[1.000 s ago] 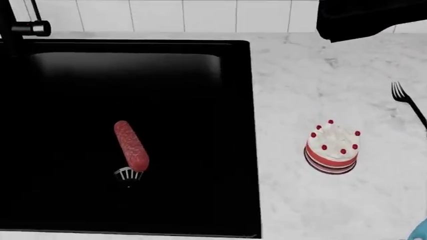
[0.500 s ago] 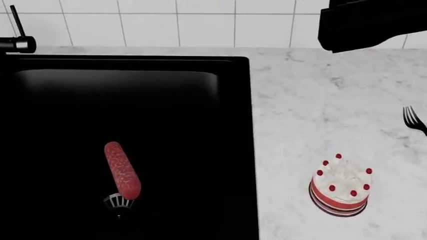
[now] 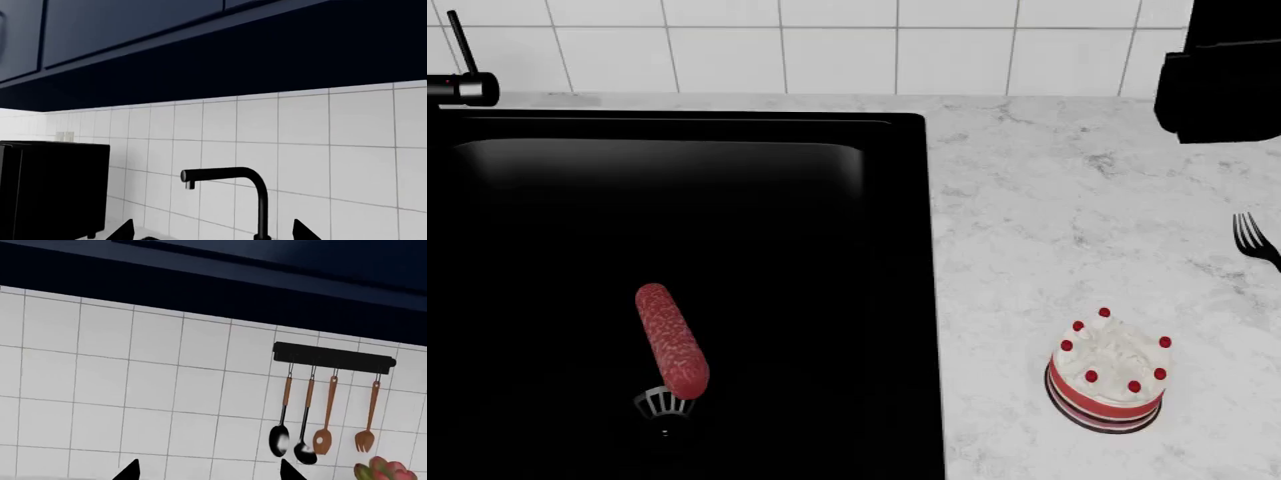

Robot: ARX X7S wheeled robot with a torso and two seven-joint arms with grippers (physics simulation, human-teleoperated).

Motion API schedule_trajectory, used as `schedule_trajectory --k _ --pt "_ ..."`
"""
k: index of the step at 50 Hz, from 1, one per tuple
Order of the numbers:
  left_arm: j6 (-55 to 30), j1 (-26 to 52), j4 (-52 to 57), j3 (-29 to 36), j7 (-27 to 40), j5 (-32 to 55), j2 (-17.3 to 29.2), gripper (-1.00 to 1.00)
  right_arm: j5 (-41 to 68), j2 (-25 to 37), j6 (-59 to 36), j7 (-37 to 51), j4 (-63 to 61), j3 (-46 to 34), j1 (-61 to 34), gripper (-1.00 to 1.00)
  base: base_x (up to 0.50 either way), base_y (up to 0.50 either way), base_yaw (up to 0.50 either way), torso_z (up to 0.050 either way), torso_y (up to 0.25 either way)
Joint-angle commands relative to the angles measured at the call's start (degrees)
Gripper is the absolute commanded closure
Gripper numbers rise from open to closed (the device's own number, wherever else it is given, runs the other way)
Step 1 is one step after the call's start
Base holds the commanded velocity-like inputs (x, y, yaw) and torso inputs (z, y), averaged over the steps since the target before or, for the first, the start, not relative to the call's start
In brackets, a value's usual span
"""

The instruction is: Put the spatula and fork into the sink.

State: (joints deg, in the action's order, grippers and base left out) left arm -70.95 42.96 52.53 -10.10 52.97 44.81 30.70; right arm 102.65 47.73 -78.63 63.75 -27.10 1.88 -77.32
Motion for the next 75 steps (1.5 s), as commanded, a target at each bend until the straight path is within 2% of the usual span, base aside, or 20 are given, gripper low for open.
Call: schedule_trajectory --k 1,4,10,18,24,30,36,40,42,54,63,75 --pt "1.75 -1.53 -0.84 -0.04 -0.29 -0.32 0.44 -1.0 11.47 7.06 3.56 12.51 1.71 -1.53 3.16 -1.0 0.0 0.0 0.0 0.0 0.0" --pt "2.36 -1.98 -1.14 0.21 -0.4 -0.61 0.57 -1.0 15.52 10.51 5.98 16.53 1.0 -1.1 6.01 -1.0 0.0 0.0 0.0 0.0 0.0" --pt "4.72 -3.26 -2.26 1.58 -0.92 -2.31 0.82 -1.0 20.86 16.12 11.0 21.85 -1.87 6.31 18.77 -1.0 0.0 0.0 0.0 0.0 0.0" --pt "6.7 -5.47 -2.99 2.41 -1.34 -3.65 0.98 -1.0 17.87 13.46 10.35 19.37 -1.13 15.17 30.49 -1.0 0.0 0.0 0.0 0.0 0.0" --pt "8.34 -6.77 -3.91 3.02 -1.75 -4.68 0.99 -1.0 16.68 12.83 9.81 18.06 -0.28 15.34 32.86 -1.0 0.0 0.0 0.0 0.0 0.0" --pt "10.02 -8.21 -4.83 3.43 -2.31 -5.57 0.97 -1.0 15.26 13.01 7.9 14.86 3.57 8.48 27.18 -1.0 0.0 0.0 0.0 0.0 0.0" --pt "10.62 -8.42 -5.31 4.23 -2.45 -6.06 1.04 -1.0 9.33 9.81 -0.53 9.29 15.72 -6.37 7.09 -1.0 0.0 0.0 0.0 0.0 0.0" --pt "10.98 -9.11 -5.28 3.88 -2.41 -6.12 1.05 -1.0 0.98 6.78 -5.33 2.01 21.8 -10.78 -0.41 -1.0 0.0 0.0 0.0 0.0 0.0" --pt "11.06 -9.17 -5.2 3.99 -2.41 -6.14 1.11 -1.0 -4.21 5.91 -5.65 -2.73 24.01 -11.88 -2.0 -1.0 0.0 0.0 0.0 0.0 0.0" --pt "10.53 -8.65 -4.68 4.4 -2.09 -5.56 1.08 -1.0 -20.04 3.27 -4.19 -20.6 34.13 -21.4 -8.48 -1.0 0.0 0.0 0.0 0.0 0.0" --pt "9.75 -8.12 -4.2 4.4 -1.59 -4.88 1.01 -1.0 -27.71 0.68 -2.17 -29.07 43.93 -27.77 -13.41 -1.0 0.0 0.0 0.0 0.0 0.0" --pt "9.96 -8.63 -4.26 4.35 -1.66 -4.64 1.28 -1.0 -36.13 -1.73 6.07 -35.9 53.8 -32.73 -12.62 -1.0 0.0 0.0 0.0 0.0 0.0"
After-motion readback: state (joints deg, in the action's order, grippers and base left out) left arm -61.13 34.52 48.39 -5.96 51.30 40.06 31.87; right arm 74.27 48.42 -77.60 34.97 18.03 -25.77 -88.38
